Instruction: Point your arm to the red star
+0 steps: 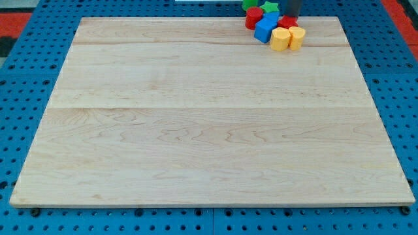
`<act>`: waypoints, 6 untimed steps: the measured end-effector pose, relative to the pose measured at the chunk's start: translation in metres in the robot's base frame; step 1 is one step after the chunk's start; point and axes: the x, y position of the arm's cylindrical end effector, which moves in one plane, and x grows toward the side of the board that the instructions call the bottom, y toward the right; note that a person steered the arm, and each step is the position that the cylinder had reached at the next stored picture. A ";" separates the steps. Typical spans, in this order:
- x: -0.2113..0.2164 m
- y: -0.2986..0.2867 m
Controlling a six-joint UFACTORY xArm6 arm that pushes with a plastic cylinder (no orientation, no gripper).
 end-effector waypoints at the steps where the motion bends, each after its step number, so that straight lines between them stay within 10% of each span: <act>1: 0.015 -0.026; 6: 0.051 0.069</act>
